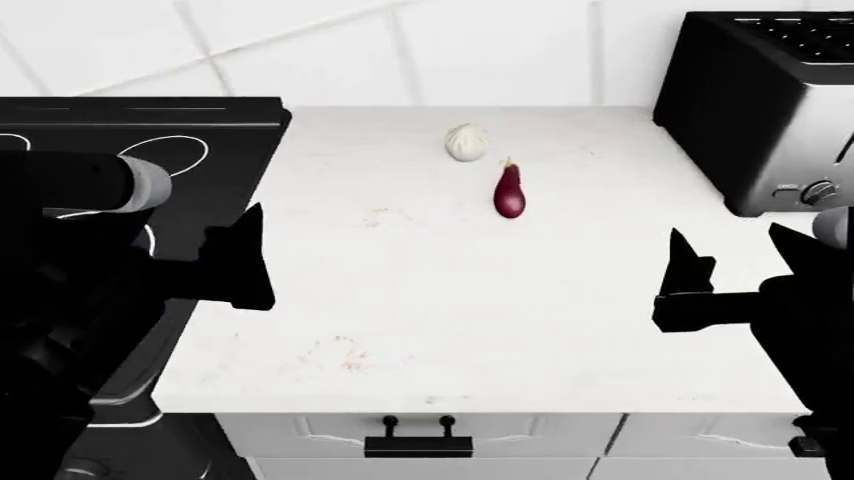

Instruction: Place both pans onto different burners. Then place the eggplant and the dumpling on different pans.

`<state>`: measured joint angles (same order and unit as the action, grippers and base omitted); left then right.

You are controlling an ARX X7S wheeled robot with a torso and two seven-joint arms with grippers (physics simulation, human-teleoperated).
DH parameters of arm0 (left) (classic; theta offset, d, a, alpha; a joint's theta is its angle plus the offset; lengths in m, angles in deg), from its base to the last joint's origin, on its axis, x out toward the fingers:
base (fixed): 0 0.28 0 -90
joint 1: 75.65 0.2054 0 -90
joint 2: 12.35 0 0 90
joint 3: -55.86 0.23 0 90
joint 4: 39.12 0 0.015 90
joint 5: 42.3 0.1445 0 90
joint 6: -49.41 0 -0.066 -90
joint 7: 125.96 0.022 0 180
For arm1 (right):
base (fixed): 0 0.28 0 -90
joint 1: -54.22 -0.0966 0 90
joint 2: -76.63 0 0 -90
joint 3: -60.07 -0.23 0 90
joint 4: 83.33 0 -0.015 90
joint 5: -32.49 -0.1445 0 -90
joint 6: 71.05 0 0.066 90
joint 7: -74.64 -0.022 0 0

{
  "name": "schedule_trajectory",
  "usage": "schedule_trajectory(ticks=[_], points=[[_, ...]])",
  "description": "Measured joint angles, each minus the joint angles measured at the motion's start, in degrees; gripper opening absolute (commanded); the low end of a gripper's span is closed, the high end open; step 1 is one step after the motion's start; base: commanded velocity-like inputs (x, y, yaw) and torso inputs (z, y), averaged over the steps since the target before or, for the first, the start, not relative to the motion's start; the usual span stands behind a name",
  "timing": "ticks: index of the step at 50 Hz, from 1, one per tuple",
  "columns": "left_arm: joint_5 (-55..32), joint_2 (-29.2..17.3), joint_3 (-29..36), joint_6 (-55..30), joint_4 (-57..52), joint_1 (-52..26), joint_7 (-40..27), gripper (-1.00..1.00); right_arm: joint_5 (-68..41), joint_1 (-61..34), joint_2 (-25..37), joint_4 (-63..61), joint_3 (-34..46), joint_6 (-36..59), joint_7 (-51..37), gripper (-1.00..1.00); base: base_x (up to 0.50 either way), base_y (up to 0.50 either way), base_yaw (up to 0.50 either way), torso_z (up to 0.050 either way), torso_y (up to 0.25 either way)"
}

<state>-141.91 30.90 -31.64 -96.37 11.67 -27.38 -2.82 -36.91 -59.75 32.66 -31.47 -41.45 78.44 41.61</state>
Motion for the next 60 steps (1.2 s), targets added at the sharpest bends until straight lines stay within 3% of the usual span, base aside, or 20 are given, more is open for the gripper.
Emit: schedule_trajectory(ticks=[14, 45, 60], points=[[0.20, -0.02, -0.03, 0.54, 0.16, 0.49, 0.29, 1.00, 0.43, -0.18, 0.16, -0.16, 0.36, -0.28, -0.17, 1.00, 0.01, -0.14, 0.00, 0.000, 0.000], [-0.25, -1.33, -1.91, 2.30, -0.36, 2.67, 0.75, 1.00, -0.51, -2.30, 0.56, -1.22, 2.20, 0.02, -0.47, 1.00, 0.49, -0.21, 0.00, 0.000, 0.001], [-0.06, -1.68, -2.63, 3.03, -0.33, 3.59, 1.16, 1.00, -0.89, -3.65, 0.54, -1.46, 4.04, 1.05, -1.47, 1.00, 0.01, 0.00, 0.00, 0.000, 0.001]])
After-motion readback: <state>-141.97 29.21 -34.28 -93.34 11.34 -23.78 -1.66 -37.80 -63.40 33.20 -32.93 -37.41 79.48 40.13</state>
